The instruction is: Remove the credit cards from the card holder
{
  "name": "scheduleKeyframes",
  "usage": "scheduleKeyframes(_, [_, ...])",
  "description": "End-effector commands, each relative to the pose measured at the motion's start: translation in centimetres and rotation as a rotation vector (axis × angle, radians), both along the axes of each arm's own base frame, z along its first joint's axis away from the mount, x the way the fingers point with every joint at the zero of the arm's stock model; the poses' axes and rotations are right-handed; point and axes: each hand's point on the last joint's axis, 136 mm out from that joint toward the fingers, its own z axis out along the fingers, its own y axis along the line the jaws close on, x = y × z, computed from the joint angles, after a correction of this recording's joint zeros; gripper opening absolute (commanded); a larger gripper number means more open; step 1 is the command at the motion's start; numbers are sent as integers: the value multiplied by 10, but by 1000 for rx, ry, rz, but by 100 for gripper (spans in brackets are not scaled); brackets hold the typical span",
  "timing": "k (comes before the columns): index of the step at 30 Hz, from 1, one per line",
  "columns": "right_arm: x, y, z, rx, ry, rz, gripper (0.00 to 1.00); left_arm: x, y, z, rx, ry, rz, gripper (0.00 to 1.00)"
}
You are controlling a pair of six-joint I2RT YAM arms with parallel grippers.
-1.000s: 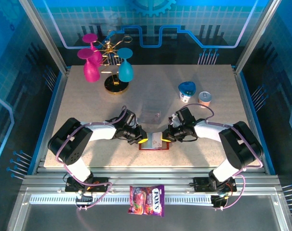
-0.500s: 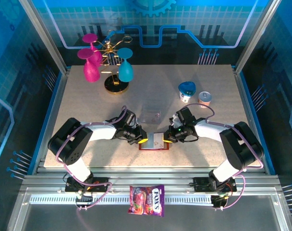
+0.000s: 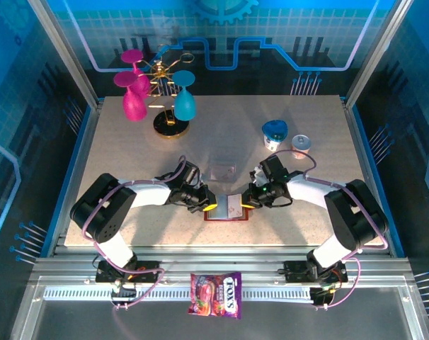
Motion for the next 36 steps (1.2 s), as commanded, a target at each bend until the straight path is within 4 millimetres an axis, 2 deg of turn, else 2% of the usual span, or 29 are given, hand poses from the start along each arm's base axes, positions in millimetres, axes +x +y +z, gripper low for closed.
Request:
scheduleKeyframes(1, [6,4,9,43,-7,-13,4,-6,4,-6,35,19,-6,14])
scheduleKeyframes(8, [5,16,10,86,10,-15,13,-5,4,-7,37,22,-5,14])
scheduleKeyframes(21, [-1,19,2,65,25,-12,13,-5,5,-7,37,22,-3,14])
scheduleKeyframes(25, [0,18,2,60,21,-13,10,-5,4,-6,35,23,-2,14])
scheduleKeyframes(29, [1,16,7,53,5,-14,7,-2,2,3,16,7,3,14])
scheduleKeyframes(36, [7,8,31,18,-66,2,4,8,1,34,-3,-56,6,18])
